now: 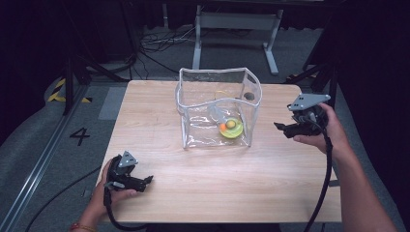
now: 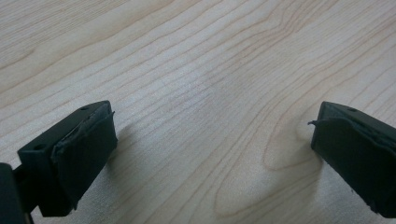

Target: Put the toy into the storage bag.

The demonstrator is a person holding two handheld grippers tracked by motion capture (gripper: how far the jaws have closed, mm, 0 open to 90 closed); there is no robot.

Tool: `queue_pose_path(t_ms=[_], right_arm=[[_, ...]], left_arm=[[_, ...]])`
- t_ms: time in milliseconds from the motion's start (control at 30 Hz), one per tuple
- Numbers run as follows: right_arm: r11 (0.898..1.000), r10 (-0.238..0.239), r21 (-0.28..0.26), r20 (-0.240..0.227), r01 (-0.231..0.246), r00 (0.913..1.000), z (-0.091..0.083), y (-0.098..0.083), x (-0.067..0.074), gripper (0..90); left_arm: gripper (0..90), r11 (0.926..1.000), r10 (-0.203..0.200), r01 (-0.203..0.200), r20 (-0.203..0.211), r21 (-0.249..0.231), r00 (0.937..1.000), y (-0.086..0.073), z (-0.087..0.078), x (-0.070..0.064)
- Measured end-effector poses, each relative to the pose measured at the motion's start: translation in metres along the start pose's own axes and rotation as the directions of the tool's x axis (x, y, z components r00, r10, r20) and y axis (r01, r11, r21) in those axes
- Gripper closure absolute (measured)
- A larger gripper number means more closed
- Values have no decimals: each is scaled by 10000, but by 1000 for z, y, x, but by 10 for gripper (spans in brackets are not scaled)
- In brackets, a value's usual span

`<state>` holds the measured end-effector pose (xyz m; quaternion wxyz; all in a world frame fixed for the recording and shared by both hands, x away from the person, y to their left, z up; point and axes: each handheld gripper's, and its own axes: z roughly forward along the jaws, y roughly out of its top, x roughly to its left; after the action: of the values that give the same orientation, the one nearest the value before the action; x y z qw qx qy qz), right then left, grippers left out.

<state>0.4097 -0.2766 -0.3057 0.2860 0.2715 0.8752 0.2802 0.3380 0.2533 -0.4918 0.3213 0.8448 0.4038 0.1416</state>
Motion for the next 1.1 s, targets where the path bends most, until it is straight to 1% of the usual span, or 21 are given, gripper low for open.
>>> queue_pose_path(t_ms=[67, 100, 167, 200, 233, 267, 300, 367, 433, 467, 533, 567, 633, 700, 767, 800, 900, 933, 967, 1000, 1100], right_arm=[[10000, 58, -20, -71, -58, 10000, 1, -4, 1, 270], [10000, 65, 34, -20, -65, 10000, 2, -8, 2, 265], [9999, 15, 166, 266, -19, 9996, 5, -17, 5, 258], [9998, 126, 177, 261, -131, 9996, 6, -22, 6, 258], [9998, 126, 177, 261, -131, 9996, 6, -22, 6, 258], [9997, 255, 61, 247, -256, 9994, 7, -30, 7, 257], [9994, 354, 47, 242, -356, 9991, 8, -34, 8, 253], [9992, 369, 132, 381, -374, 9986, 10, -44, 12, 246], [9990, 413, 168, 330, -419, 9986, 12, -50, 14, 245], [9990, 413, 168, 330, -419, 9986, 12, -50, 14, 245], [9987, 481, 176, 292, -486, 9984, 15, -60, 17, 244], [9982, 584, 125, 299, -588, 9978, 17, -68, 19, 244], [9982, 581, 115, 265, -584, 9980, 18, -71, 20, 241], [9973, 732, -1, 235, -732, 9970, 20, -81, 23, 239], [9969, 785, 28, 85, -786, 9969, 22, -88, 24, 239], [9970, 770, 36, 167, -771, 9969, 23, -93, 26, 239], [9958, 912, 23, 171, -912, 9957, 27, -106, 29, 239], [9958, 912, 23, 171, -912, 9957, 27, -106, 29, 239], [9948, 1021, -29, 201, -1021, 9946, 28, -112, 30, 239], [9927, 1204, -83, 85, -1203, 9927, 30, -117, 31, 233], [9897, 1427, -96, 40, -1426, 9898, 33, -132, 35, 208]], left_arm=[[4, 10000, 94, -94, -58, -14, 9999, 0, 0, 1], [4, 10000, -52, 52, 33, 24, 10000, 0, 0, 0], [4, 10000, -15, 15, 17, 24, 10000, 0, 0, 0], [4, 10000, -1, 1, -1, 0, 10000, 0, 0, 0], [4, 10000, -1, 1, -1, 0, 10000, 0, 0, 0], [4, 10000, -46, 46, 31, 25, 10000, 0, 0, 0], [4, 10000, -46, 46, 31, 25, 10000, 0, 0, 0], [4, 10000, -12, 12, 19, 27, 10000, 0, 0, 0], [4, 10000, -3, 3, -6, 25, 10000, 0, 0, 0], [4, 10000, -13, 13, -4, 26, 10000, 0, 0, 0], [4, 10000, -40, 40, 34, 39, 10000, 0, 0, 0], [4, 10000, 21, -21, -6, 15, 10000, 0, 0, 0], [5, 10000, -21, 21, 19, 24, 10000, 0, 0, 0], [5, 10000, -27, 27, 24, 25, 10000, 0, 0, 0], [5, 10000, 18, -18, -13, 20, 10000, 0, 0, 0], [5, 10000, 8, -8, -13, 16, 10000, 0, 0, 0], [5, 10000, -7, 7, 14, 28, 10000, 0, 0, 0], [5, 10000, -7, 7, 14, 28, 10000, 0, 0, 0], [5, 10000, 7, -7, 7, 18, 10000, 0, 0, 0], [5, 10000, -17, 17, 25, 37, 10000, 0, 0, 0], [5, 10000, -1, 1, 7, 57, 10000, 0, 0, 0]])
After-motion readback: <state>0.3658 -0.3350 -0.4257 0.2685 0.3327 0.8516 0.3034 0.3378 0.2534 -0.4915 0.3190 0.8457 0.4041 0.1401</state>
